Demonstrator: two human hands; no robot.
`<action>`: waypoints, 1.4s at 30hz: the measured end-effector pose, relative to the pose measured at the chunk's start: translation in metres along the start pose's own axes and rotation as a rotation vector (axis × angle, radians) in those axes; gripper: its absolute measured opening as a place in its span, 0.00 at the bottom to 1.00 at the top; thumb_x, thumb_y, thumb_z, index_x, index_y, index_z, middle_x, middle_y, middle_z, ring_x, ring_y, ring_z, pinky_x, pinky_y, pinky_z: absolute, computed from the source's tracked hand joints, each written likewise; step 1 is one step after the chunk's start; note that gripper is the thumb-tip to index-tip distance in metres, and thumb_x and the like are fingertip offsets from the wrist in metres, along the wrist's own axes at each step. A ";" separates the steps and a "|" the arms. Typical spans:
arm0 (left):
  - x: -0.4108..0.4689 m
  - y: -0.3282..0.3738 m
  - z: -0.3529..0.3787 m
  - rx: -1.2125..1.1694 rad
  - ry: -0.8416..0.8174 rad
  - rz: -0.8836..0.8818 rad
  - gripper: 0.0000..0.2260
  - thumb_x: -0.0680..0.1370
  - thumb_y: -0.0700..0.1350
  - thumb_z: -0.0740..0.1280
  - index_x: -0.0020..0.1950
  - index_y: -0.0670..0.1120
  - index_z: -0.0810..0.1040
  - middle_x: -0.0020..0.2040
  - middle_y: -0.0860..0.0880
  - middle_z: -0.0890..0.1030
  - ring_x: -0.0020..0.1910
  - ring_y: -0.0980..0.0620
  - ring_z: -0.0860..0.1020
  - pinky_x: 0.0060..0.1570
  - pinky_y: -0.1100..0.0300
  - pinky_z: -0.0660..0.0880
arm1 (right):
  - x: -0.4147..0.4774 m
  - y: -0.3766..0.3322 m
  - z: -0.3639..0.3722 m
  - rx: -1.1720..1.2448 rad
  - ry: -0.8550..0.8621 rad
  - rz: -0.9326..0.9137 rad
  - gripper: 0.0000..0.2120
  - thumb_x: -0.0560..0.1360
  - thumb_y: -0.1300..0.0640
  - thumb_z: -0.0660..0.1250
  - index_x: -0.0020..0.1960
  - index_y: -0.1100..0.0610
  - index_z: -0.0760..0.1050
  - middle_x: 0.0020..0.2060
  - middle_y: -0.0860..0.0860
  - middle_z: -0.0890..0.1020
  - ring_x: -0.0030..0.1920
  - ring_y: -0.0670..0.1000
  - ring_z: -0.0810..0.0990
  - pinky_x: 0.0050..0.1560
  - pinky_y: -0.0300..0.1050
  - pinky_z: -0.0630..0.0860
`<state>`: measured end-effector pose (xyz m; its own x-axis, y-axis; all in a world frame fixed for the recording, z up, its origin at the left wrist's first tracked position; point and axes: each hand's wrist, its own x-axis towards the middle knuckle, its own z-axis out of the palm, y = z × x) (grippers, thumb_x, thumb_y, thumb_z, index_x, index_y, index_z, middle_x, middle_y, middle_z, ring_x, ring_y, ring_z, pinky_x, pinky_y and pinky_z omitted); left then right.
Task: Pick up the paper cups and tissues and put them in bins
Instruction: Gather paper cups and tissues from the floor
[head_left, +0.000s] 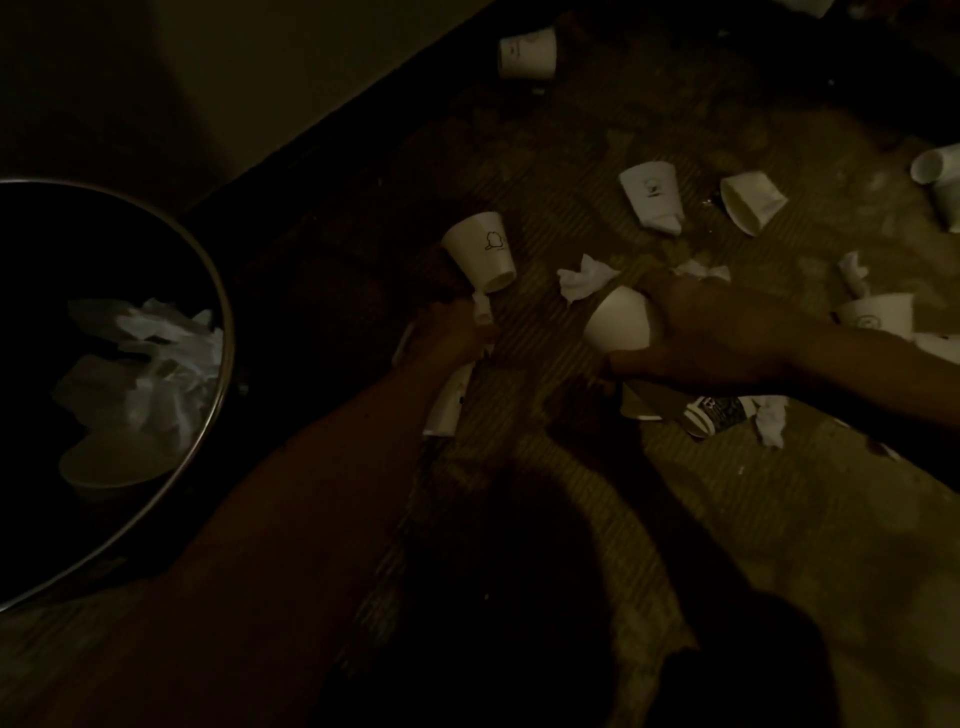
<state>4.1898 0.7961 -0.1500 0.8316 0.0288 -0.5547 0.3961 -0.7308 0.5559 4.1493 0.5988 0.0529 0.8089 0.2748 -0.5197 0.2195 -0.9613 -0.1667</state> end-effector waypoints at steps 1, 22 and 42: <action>-0.001 0.003 0.001 0.048 -0.030 0.012 0.21 0.81 0.52 0.63 0.71 0.43 0.69 0.67 0.40 0.74 0.64 0.41 0.74 0.62 0.51 0.71 | 0.000 0.000 0.000 0.003 0.001 -0.005 0.39 0.72 0.43 0.71 0.76 0.51 0.58 0.73 0.55 0.66 0.71 0.55 0.65 0.53 0.36 0.58; -0.081 0.171 -0.100 -0.565 0.223 0.521 0.12 0.81 0.46 0.64 0.39 0.46 0.78 0.33 0.55 0.80 0.33 0.62 0.78 0.34 0.66 0.75 | 0.003 0.016 -0.044 1.039 0.567 0.369 0.52 0.71 0.32 0.65 0.79 0.60 0.43 0.75 0.57 0.63 0.69 0.59 0.69 0.64 0.47 0.68; -0.291 -0.019 -0.251 -0.450 0.745 0.306 0.18 0.79 0.48 0.68 0.29 0.48 0.80 0.24 0.56 0.79 0.23 0.63 0.76 0.22 0.70 0.69 | -0.012 -0.262 -0.022 1.306 0.037 -0.280 0.16 0.78 0.47 0.58 0.62 0.53 0.68 0.49 0.50 0.78 0.48 0.54 0.78 0.49 0.52 0.79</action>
<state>4.0379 0.9733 0.1564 0.8991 0.4233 0.1112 0.1018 -0.4494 0.8875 4.0944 0.8466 0.1209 0.8414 0.4378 -0.3169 -0.2830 -0.1427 -0.9484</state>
